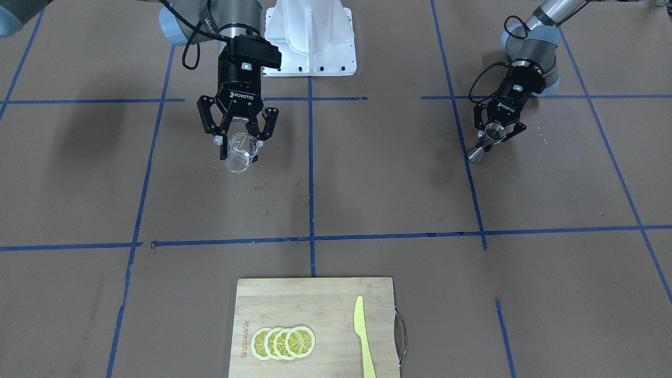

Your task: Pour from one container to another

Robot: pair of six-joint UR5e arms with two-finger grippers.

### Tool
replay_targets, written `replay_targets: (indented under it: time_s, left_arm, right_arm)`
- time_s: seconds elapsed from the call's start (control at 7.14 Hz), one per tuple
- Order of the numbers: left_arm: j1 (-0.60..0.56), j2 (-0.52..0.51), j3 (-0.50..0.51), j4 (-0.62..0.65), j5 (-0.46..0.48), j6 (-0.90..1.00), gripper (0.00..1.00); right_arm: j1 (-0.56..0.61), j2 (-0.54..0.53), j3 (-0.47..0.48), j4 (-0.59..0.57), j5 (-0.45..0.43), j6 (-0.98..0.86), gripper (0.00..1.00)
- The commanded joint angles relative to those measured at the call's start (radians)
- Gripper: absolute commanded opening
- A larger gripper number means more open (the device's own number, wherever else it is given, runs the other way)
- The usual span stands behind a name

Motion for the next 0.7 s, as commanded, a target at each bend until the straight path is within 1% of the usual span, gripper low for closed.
replay_targets:
  time_s: [0.0,0.28,0.56]
  left_arm:
    - [0.002,0.0,0.0,0.0,0.002,0.0,0.24]
    - [0.004,0.0,0.0,0.0,0.003,0.0,0.27]
    - [0.006,-0.002,0.009,0.0,0.003,0.0,0.35]
  right_arm:
    - [0.0,0.0,0.001,0.0,0.0,0.0,0.0]
    - [0.0,0.0,0.001,0.0,0.0,0.0,0.0]
    - [0.0,0.0,0.003,0.0,0.0,0.001,0.0]
